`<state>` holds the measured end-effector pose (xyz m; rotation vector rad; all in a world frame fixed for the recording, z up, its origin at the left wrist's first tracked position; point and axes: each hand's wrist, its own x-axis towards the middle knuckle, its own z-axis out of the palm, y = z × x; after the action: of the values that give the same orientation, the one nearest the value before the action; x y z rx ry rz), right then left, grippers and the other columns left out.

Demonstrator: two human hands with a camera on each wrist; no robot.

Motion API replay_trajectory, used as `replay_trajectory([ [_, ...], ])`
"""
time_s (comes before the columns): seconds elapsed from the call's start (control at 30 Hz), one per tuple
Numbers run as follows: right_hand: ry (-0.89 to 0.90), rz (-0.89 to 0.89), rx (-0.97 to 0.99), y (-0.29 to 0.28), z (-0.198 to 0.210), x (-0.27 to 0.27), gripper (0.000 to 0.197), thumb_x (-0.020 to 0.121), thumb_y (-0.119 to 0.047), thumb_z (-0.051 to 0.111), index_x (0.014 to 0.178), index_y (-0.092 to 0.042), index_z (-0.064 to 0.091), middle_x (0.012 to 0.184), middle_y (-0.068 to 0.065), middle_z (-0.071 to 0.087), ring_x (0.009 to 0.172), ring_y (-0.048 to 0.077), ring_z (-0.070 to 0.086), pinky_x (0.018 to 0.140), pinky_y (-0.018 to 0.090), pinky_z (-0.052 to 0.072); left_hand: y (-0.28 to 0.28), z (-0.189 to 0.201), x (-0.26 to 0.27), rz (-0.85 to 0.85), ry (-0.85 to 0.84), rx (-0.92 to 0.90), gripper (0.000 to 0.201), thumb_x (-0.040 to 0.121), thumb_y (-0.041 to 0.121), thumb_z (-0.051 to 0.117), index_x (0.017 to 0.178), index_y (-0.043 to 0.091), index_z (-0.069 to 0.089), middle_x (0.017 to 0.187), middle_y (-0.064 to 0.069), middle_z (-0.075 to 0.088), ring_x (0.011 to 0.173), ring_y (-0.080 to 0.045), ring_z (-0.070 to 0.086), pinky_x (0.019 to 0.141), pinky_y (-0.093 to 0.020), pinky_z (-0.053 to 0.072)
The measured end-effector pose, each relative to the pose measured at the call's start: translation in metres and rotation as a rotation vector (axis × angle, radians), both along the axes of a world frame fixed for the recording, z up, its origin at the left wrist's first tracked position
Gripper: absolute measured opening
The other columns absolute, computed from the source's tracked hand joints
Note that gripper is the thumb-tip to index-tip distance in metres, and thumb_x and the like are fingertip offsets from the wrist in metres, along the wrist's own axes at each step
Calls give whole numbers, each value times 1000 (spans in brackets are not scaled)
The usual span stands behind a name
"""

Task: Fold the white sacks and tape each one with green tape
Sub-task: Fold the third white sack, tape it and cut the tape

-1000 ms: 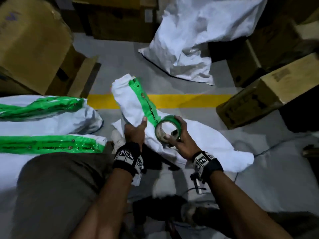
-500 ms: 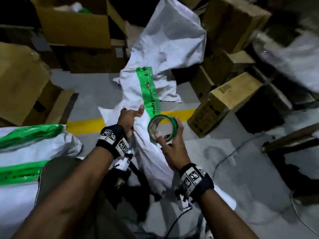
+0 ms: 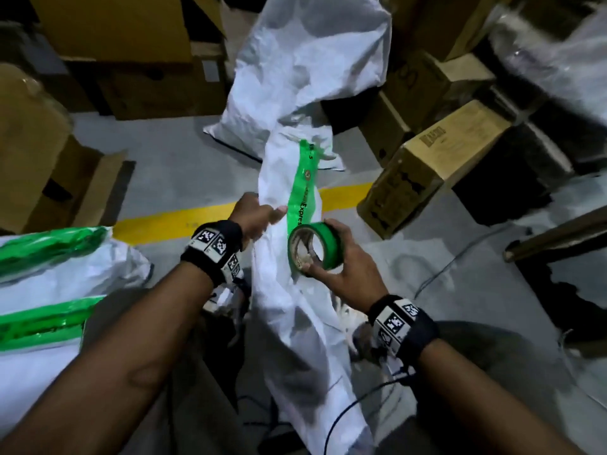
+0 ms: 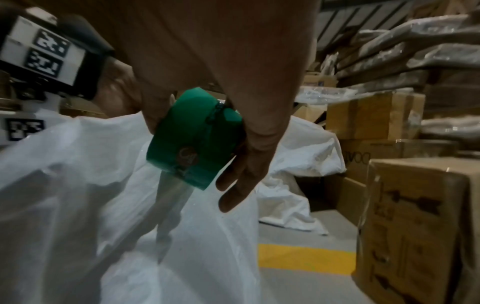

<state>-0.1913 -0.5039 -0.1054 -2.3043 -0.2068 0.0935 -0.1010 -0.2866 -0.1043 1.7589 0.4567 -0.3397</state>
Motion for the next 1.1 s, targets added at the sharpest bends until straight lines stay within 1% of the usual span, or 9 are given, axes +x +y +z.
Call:
replay_trajectory([
  [0.17,115,40,125,43,-71,33,80,76,-47,81,141,-41,35,121,-5,65,103,18,64,86,36,53,36,-50,9,198,65,327,32,76,32,83,90,6,68,90,-13,72,80,-29,70,61,-30,46],
  [0.3,168,163,242,100,-119,43,83,74,-35,80,142,-39,33,121,-1,65,105,24,65,82,44,55,73,-78,5,479,81,260,39,74,29,86,96,1,69,98,-17,73,61,-18,59,55,-27,43],
  [0.5,282,53,611,134,-160,35,84,71,-26,77,144,-23,36,132,-11,53,114,6,58,89,20,51,98,-88,-5,587,59,211,28,82,13,82,69,12,57,71,0,54,72,-18,51,67,-33,40],
  [0.57,328,-6,683,144,-167,31,92,69,-25,78,147,-20,31,135,-8,50,117,6,56,90,15,48,102,-89,-8,599,70,180,19,81,14,82,78,8,65,79,-5,59,78,-20,56,71,-38,46],
  [0.63,389,-64,722,152,-177,29,104,65,-26,82,151,-23,22,140,3,47,120,14,57,94,20,51,103,-88,-12,620,81,119,25,82,9,82,101,-2,70,91,-9,67,78,-22,62,70,-40,53],
  [0.77,407,-119,695,169,-191,26,121,56,-38,96,149,-37,18,149,9,36,136,23,46,108,45,46,115,-93,-15,620,158,9,27,76,14,86,95,0,73,96,-18,74,72,-26,69,69,-39,58],
  [0.9,416,-109,686,184,-195,20,116,61,-36,90,150,-39,16,152,11,33,139,25,43,108,53,44,137,-114,-15,594,250,-136,81,41,32,100,111,2,74,109,-18,74,104,-40,70,90,-62,54],
  [1.0,405,-63,632,192,-186,12,105,67,-30,77,151,-40,15,153,6,32,138,20,43,107,50,46,127,-92,-20,558,176,-134,58,58,25,98,108,5,74,107,-9,76,100,-31,72,88,-48,57],
  [1.1,381,-19,562,197,-175,5,100,76,-20,76,154,-34,15,148,-6,31,133,9,41,106,41,47,128,-90,-23,565,126,98,45,57,20,98,86,4,69,83,-6,74,73,-22,73,65,-37,61],
])
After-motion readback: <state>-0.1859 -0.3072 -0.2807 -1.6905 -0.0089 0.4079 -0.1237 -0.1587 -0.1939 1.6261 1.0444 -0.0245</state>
